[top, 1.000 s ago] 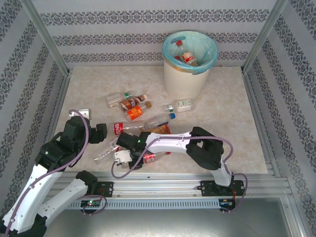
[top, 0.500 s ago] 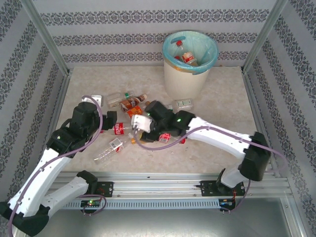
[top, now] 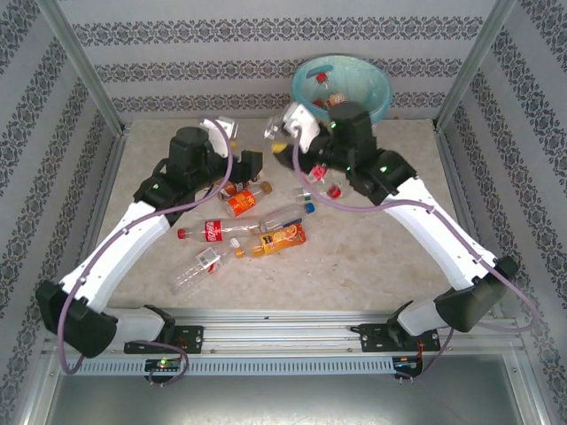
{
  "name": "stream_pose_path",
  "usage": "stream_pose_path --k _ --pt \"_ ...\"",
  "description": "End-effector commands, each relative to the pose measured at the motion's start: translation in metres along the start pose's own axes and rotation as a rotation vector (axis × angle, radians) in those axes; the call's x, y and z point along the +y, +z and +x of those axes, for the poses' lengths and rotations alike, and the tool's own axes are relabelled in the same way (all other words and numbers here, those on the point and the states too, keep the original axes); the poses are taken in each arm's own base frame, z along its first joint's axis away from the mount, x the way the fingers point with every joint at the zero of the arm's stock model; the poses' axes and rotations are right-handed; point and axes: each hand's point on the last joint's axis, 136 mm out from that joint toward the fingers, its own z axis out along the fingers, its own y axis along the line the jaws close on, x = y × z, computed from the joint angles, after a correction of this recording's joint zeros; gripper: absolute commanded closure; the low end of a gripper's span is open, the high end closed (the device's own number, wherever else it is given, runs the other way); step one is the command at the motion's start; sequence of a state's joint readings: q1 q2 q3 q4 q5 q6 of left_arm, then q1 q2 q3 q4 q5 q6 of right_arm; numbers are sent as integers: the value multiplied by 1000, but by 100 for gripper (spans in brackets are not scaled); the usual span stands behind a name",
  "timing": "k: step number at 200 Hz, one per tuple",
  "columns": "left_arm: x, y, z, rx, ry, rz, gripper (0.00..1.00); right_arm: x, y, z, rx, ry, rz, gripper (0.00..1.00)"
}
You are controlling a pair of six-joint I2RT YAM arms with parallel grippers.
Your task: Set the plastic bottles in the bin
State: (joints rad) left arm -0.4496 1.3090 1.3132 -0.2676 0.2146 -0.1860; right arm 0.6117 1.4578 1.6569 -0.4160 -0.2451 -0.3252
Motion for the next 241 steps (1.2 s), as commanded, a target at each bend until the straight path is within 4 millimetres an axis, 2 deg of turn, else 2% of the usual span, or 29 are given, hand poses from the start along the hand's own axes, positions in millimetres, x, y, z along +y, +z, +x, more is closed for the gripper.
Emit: stream_pose_path --k 1,33,58,72,100,122,161,174,197,218,241 --pt "-21 5 -44 -131 43 106 22 -50 -9 -57 -194 -6 117 54" --pt "-18 20 -43 -114 75 98 21 -120 2 -84 -315 10 261 56" --pt "-13 26 -35 -75 92 75 20 -167 24 -87 -352 5 341 56" --pt "-12 25 -32 -71 99 69 20 -192 30 -92 -376 26 373 57" --pt "-9 22 -26 -59 98 63 19 -222 38 -96 -395 32 433 57" --pt "-8 21 -21 -48 95 58 19 -242 48 -84 -384 39 481 57" --pt "-8 22 -9 -34 62 69 19 -264 78 -41 -324 71 515 56" --pt "-7 22 -5 -30 50 68 19 -262 95 -23 -310 120 462 55" --pt "-6 21 1 -24 30 64 19 -250 113 -2 -303 176 397 54" --pt "-4 17 1 -29 22 56 19 -245 119 17 -299 208 398 48" --pt "-3 13 3 -21 30 44 19 -243 115 32 -292 233 422 36"
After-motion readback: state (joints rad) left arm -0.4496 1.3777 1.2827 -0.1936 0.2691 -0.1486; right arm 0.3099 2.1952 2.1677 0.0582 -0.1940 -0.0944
